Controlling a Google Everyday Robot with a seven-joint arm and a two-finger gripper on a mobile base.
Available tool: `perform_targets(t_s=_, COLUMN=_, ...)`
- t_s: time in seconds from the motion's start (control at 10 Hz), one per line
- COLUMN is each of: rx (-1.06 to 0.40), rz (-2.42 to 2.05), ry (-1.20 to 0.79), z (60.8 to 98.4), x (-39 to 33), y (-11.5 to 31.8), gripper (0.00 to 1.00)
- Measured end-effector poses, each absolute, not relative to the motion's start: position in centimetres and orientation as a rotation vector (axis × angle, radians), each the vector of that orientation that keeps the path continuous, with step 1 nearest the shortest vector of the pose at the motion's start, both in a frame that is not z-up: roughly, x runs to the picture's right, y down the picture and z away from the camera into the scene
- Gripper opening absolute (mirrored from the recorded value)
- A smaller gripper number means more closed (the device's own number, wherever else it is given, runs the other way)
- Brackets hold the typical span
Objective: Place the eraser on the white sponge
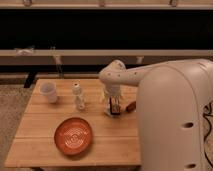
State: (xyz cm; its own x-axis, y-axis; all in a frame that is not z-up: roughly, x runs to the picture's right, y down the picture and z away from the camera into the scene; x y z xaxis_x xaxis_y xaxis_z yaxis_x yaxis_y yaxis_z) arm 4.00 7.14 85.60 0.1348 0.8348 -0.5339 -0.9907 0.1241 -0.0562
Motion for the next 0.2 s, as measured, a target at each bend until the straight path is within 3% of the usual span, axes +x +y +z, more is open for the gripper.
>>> perform_targets(t_s=0.2, rx=-0.453, rz=1.388, ry=0.42, z=85.59, x=3.89, y=7.17, gripper=0.8)
